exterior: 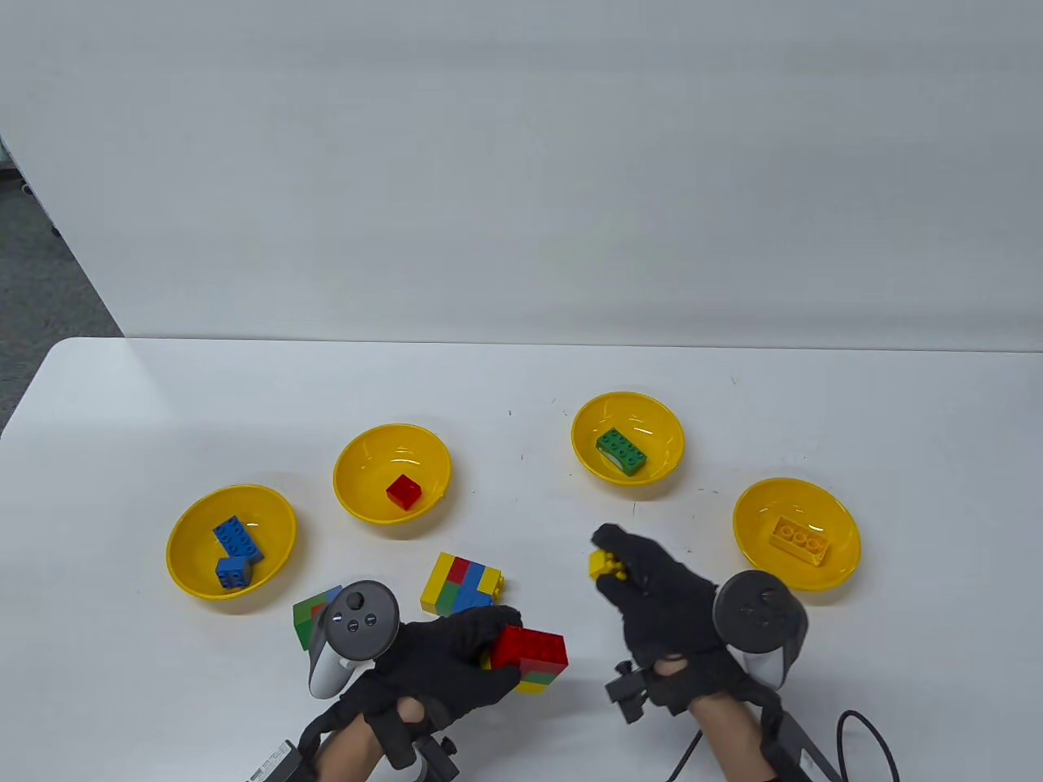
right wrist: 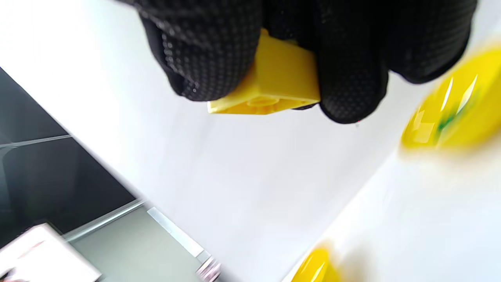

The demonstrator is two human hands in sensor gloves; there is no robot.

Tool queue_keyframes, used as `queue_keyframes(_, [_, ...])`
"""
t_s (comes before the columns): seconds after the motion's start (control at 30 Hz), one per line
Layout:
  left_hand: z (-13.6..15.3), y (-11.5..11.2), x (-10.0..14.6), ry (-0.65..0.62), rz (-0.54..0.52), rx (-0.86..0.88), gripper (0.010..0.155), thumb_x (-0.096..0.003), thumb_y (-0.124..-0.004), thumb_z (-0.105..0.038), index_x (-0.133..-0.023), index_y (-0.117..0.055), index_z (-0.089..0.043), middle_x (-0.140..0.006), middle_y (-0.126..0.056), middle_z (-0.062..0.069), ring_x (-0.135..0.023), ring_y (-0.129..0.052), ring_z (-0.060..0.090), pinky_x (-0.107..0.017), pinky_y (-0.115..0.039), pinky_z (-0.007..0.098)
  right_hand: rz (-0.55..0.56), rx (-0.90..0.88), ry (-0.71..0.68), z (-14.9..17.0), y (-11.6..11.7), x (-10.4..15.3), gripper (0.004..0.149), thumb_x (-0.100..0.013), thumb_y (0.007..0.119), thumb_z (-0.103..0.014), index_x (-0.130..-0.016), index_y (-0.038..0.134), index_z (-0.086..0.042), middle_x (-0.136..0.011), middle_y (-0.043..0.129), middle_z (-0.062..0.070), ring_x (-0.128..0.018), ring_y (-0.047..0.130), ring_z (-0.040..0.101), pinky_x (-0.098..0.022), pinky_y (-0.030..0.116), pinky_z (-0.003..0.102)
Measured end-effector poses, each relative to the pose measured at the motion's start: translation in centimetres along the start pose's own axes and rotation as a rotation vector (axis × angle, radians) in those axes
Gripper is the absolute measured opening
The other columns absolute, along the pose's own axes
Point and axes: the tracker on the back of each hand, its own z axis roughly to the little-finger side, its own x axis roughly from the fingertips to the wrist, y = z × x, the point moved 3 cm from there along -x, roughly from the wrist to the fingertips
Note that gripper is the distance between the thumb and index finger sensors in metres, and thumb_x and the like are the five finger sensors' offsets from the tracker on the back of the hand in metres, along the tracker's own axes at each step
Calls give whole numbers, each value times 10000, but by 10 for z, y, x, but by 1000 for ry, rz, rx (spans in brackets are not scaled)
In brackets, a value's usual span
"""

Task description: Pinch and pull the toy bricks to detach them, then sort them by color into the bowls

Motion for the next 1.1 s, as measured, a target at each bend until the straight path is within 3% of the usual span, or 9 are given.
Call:
queue_keyframes(0.1, [2,1,0,8,-3,6,656,-406,-1043,-366,-965,-785,-140,-930,-885,244,-778,-1003,496,-491,-931,508,152,230,21,24,-49,-10,530,-336,873,-217,-856,856,-116,-839,899,207,-589,959,451,-413,800,620])
queue_keyframes(0.17, [3,1,-1,18,-9,5,656,-411,-1037,-368,-969,-779,-140,-935,-879,242,-781,-999,497,-495,-927,509,202,339,140,56,-80,-13,533,-332,874,-197,-858,853,-112,-855,875,226,-606,951,460,-438,804,606])
queue_keyframes(0.33, [5,0,-2,37,-5,2,659,-411,-1032,-367,-972,-773,-138,-936,-875,244,-780,-996,498,-497,-924,512,166,510,311,109,-113,-11,529,-337,860,-134,-865,857,-162,-927,786,264,-696,892,495,-499,764,632])
queue_keyframes(0.6, [5,1,0,53,-15,0,659,-416,-1025,-370,-975,-767,-135,-938,-870,245,-784,-991,499,-500,-920,514,29,600,341,134,-99,-14,523,-350,865,-164,-872,854,-190,-948,774,257,-719,892,484,-507,765,632])
queue_keyframes(0.7, [5,2,1,52,-23,1,657,-421,-1020,-375,-978,-762,-142,-941,-867,242,-788,-990,494,-502,-912,523,111,574,296,122,-107,-13,544,-357,857,-176,-899,822,-197,-980,730,263,-753,865,488,-521,744,645])
queue_keyframes(0.8, [3,4,2,47,-37,-3,658,-424,-1014,-382,-982,-756,-146,-945,-865,237,-791,-988,489,-504,-904,534,217,504,266,108,-116,-10,536,-369,837,-199,-895,808,-100,-955,733,283,-721,864,495,-494,742,652])
queue_keyframes(0.93, [4,7,3,50,-80,46,658,-431,-1003,-393,-992,-743,-168,-966,-845,224,-818,-964,486,-528,-872,571,227,364,169,82,-106,-9,539,-383,824,-243,-891,800,-65,-939,743,289,-697,872,494,-471,748,658])
queue_keyframes(1.03, [4,14,7,38,-159,129,657,-423,-1012,-411,-993,-762,-200,-996,-792,219,-856,-905,492,-573,-818,599,141,210,56,52,-83,-8,570,-377,839,-292,-897,795,-62,-936,755,280,-691,884,487,-467,753,662])
queue_keyframes(1.1, [3,19,10,27,-214,182,657,-416,-1019,-428,-990,-780,-218,-1003,-768,214,-865,-881,482,-587,-800,600,8,77,0,35,-58,-6,611,-381,847,-327,-923,766,-58,-944,750,282,-706,877,495,-479,737,684])
